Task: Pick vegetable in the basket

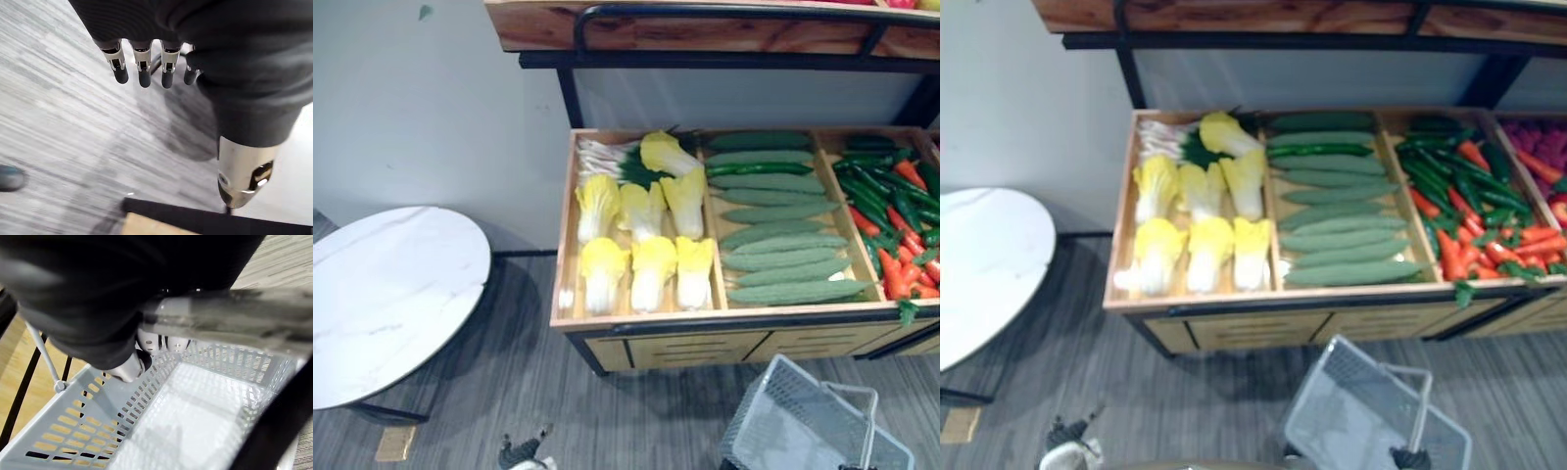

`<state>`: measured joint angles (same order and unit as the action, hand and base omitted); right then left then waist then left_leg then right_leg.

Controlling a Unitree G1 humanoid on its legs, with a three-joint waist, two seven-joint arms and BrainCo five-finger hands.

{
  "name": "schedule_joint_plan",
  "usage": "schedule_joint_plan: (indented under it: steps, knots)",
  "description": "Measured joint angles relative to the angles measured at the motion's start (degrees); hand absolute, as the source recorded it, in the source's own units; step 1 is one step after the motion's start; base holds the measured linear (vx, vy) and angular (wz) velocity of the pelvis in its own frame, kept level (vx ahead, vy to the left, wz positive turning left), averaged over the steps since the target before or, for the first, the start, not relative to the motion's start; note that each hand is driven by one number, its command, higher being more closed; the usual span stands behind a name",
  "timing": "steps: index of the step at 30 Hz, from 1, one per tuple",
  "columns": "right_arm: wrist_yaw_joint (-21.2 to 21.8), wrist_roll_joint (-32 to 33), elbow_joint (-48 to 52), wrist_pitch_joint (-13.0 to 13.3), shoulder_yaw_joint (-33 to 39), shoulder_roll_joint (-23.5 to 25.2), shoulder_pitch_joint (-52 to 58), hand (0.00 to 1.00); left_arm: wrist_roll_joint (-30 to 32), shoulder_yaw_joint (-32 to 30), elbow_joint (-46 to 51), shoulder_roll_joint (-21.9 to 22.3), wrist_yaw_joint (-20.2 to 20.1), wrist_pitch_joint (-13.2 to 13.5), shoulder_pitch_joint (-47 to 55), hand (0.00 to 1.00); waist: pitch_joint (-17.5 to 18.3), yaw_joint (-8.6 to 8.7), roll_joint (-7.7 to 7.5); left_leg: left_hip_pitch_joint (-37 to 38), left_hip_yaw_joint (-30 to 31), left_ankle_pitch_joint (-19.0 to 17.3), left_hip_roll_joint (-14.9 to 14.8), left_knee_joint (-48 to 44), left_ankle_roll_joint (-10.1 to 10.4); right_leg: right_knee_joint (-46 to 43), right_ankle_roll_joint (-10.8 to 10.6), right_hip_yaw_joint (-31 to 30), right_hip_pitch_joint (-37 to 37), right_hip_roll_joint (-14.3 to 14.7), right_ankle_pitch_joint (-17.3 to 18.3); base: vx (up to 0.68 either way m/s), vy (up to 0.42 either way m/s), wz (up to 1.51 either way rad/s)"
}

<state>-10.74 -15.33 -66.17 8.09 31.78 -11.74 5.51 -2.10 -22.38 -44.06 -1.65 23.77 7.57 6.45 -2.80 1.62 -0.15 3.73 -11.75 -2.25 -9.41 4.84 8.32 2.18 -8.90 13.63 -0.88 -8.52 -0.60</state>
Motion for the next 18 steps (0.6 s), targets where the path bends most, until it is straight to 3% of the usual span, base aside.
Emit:
schedule_joint_plan:
  steps: [2, 9, 18]
  knots:
    - [-0.83, 0.0, 0.11, 0.05, 0.48, 0.55, 0.04, 1.0, 0.6, 1.33, 8.43, 1.89, 2.97, 1.28, 0.95, 0.0, 0.05, -0.09, 0.05, -0.31, 0.06, 0.0, -0.01, -0.06, 0.0, 0.22, 0.0, 0.25, 0.04, 0.0, -0.02, 0.01, -0.001, 0.1]
    - [-1.68, -0.01, 0.31, 0.12, 0.66, 1.59, 0.38, 1.0, 6.26, 4.47, 21.42, 2.72, 8.88, 1.89, 0.22, 0.0, 1.01, 0.01, 0.68, 0.14, -0.58, 0.0, 0.04, -0.07, 0.0, 0.77, -0.07, -0.23, 0.41, -0.01, -0.24, 0.01, -0.001, -0.03]
    - [-2.0, -0.46, 1.41, 0.15, -1.51, 1.61, 0.38, 1.0, 10.06, 6.51, 24.26, 2.44, 11.98, 1.68, -2.85, 0.0, 1.06, 1.08, 0.78, 1.21, -4.24, -1.09, -0.07, -1.27, -0.4, 2.97, 0.09, -3.21, 0.91, 0.34, -2.25, -0.04, -0.011, -0.17]
